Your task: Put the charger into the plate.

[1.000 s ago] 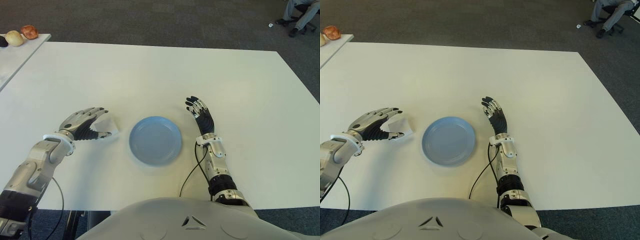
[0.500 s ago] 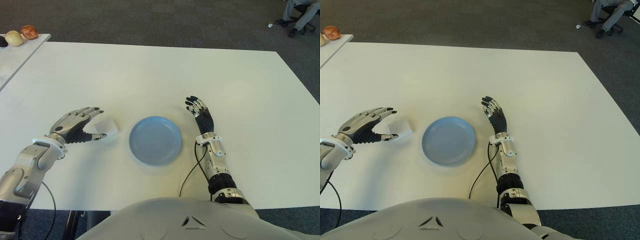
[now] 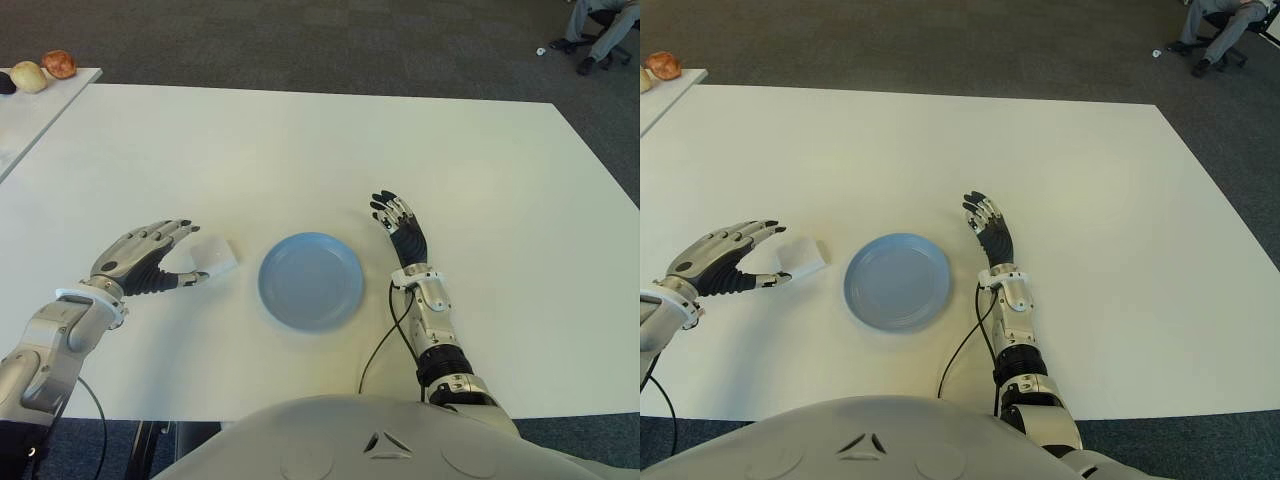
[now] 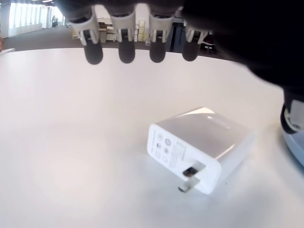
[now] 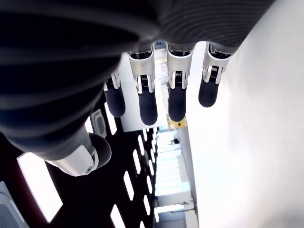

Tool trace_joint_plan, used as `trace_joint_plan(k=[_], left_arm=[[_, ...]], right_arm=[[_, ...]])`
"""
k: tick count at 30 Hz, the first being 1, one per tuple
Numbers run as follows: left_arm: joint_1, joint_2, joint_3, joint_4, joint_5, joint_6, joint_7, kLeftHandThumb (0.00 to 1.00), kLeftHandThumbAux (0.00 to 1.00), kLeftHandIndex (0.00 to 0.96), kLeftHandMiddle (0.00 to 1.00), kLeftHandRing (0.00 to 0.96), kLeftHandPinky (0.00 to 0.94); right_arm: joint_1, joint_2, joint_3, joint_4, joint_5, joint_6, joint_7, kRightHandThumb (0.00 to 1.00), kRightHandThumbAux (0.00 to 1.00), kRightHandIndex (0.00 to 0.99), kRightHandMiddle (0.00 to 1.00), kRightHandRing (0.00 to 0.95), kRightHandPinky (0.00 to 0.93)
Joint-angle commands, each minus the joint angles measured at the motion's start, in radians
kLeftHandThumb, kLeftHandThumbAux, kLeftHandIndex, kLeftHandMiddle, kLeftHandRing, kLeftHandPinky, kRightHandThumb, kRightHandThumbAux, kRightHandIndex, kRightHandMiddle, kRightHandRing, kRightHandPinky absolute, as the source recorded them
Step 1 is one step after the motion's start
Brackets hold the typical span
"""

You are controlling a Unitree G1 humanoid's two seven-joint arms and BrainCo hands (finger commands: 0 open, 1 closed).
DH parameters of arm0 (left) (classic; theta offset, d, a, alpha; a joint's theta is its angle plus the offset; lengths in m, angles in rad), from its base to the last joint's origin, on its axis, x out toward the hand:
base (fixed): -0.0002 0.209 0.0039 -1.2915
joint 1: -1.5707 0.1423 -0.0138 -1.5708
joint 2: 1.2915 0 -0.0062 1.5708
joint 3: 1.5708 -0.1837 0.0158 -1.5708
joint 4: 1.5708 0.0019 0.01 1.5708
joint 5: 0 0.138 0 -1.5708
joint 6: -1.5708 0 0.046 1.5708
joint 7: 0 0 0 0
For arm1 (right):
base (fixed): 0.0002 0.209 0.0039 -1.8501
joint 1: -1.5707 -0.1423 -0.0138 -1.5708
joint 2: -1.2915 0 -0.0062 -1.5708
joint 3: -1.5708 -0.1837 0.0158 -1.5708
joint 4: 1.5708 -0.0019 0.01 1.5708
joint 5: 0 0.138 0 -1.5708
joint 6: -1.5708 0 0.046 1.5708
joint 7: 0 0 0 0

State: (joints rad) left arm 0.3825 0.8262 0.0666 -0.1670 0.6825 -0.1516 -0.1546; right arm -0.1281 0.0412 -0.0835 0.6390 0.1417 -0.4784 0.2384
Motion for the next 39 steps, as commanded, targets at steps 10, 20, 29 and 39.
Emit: trace_joint_plan(k=[10, 20, 29, 39], left_arm=[[-0.011, -0.047, -0.054, 0.016, 0.037, 0.048, -0.017, 0.121, 0.311, 0.0, 0.029, 0.032, 0.094], [-0.102, -0.086, -0.125, 0.062, 0.075, 0.114, -0.034, 0.141, 0.299, 0.0, 0.042, 0.045, 0.105], [-0.143, -0.099, -0.159, 0.086, 0.082, 0.143, -0.053, 0.147, 0.292, 0.0, 0.039, 0.033, 0.085], [-0.188, -0.104, -0.197, 0.129, 0.086, 0.157, -0.065, 0.154, 0.291, 0.0, 0.036, 0.03, 0.069]], right_arm=[[0.054, -0.002, -0.005, 0.073, 0.002, 0.058, 0.0, 0.027, 0.63, 0.166, 0.224, 0.181, 0.167], [0.06, 0.001, -0.001, 0.067, -0.002, 0.056, -0.003, 0.012, 0.634, 0.167, 0.224, 0.178, 0.159], [0.067, 0.006, 0.001, 0.06, -0.002, 0.052, -0.005, 0.008, 0.634, 0.172, 0.23, 0.182, 0.162], [0.081, 0.013, 0.005, 0.042, -0.005, 0.051, -0.018, 0.008, 0.639, 0.176, 0.233, 0.184, 0.165]])
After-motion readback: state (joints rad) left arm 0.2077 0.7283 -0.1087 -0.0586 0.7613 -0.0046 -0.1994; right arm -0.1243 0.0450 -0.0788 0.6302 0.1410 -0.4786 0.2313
